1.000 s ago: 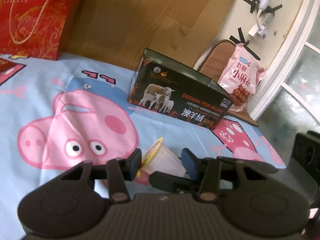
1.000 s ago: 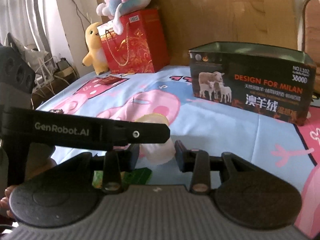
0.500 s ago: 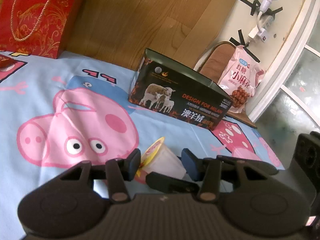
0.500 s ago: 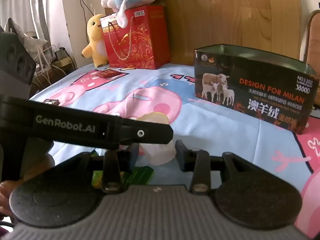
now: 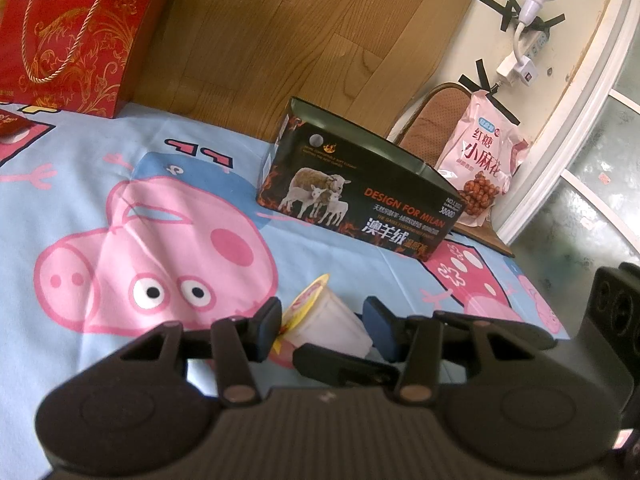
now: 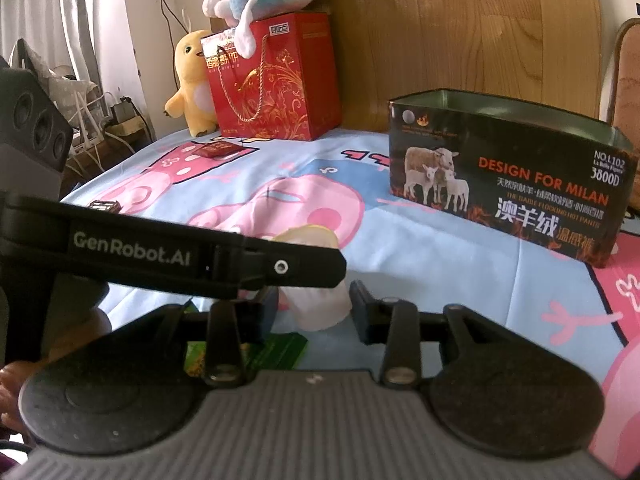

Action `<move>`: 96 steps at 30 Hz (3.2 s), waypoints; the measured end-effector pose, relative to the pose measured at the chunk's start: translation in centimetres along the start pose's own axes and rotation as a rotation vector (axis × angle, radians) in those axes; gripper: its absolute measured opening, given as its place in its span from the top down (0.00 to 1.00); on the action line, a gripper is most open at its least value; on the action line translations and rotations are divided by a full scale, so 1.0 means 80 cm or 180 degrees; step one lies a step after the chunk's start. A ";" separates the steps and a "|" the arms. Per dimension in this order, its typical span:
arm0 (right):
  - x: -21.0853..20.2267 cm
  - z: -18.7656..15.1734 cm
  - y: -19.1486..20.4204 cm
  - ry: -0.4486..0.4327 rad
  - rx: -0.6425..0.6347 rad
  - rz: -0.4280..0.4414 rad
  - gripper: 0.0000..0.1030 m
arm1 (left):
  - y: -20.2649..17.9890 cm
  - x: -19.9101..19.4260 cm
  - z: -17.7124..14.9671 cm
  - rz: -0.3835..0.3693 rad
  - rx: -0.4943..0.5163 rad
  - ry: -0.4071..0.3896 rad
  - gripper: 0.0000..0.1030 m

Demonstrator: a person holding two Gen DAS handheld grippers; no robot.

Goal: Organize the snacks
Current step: 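Close the left tool on the cup-shaped snack while the right tool steadies it, then lift the cup-shaped snack over the black box and open both tools, then close the left tool on the green cracker packet, then carry the green cracker packet over the black box and open both tools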

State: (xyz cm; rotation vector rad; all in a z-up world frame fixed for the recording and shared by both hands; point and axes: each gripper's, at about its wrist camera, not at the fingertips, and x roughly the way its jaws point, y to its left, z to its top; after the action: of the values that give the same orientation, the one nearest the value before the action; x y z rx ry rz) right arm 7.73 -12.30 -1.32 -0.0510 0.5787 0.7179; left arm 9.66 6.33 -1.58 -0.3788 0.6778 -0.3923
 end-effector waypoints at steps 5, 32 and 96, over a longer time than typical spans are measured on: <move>0.000 0.000 0.000 0.0000 -0.0001 0.0000 0.59 | 0.000 0.000 0.000 0.0000 0.0000 0.0000 0.56; -0.013 -0.001 0.008 -0.0238 -0.0114 -0.0130 0.61 | -0.006 -0.008 0.010 -0.0087 0.0004 -0.0078 0.56; -0.061 -0.018 0.017 -0.0151 -0.0573 -0.0062 0.52 | -0.034 -0.032 0.001 -0.0016 0.0092 0.0340 0.57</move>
State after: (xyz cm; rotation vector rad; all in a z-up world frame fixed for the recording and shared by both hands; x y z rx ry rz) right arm 3.20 -14.53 0.16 -0.2060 0.4664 0.7488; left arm 7.28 5.21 1.05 -0.3340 0.7747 -0.4289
